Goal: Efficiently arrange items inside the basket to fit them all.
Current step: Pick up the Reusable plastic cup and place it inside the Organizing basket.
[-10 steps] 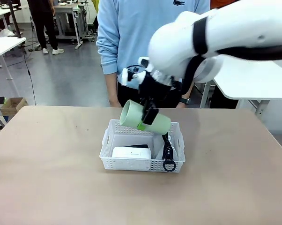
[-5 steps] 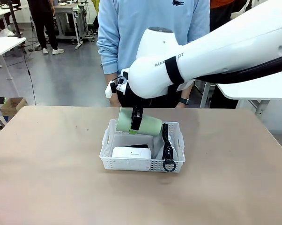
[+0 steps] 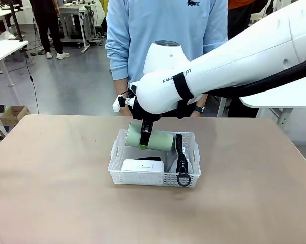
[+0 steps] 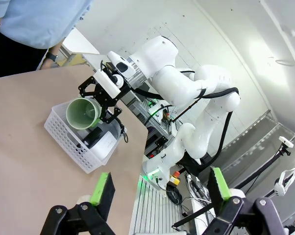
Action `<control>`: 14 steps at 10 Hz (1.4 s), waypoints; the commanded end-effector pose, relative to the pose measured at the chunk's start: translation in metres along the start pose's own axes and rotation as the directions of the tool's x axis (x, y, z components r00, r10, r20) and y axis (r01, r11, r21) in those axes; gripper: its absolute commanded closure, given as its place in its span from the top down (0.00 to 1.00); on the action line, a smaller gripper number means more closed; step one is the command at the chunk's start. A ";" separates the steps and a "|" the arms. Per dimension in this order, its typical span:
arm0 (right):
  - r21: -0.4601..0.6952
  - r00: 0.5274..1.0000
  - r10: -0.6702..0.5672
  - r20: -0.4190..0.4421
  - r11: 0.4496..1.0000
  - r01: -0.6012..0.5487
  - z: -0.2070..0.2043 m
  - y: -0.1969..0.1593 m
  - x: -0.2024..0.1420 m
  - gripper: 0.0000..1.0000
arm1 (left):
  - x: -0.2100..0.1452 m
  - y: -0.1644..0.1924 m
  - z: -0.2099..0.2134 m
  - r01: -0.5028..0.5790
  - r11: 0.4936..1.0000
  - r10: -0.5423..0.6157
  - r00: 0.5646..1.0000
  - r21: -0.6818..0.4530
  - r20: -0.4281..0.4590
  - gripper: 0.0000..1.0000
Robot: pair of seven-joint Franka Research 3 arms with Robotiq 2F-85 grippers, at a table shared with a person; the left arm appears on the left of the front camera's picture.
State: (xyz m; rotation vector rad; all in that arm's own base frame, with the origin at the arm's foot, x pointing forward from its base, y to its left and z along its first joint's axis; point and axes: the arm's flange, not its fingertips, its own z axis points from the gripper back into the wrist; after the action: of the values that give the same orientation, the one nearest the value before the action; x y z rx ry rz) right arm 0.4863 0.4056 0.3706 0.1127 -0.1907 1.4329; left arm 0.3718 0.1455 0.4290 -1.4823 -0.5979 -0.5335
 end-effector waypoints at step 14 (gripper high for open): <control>0.053 0.997 0.026 -0.077 0.998 -0.022 -0.034 0.001 0.014 1.00 | -0.002 -0.003 -0.001 0.007 1.000 -0.007 1.000 -0.004 0.002 1.00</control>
State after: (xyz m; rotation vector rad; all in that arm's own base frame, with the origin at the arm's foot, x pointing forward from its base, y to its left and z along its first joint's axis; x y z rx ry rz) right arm 0.4881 0.4200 0.3355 0.1215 -0.1062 1.4729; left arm 0.3718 0.1455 0.4290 -1.4823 -0.5979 -0.5335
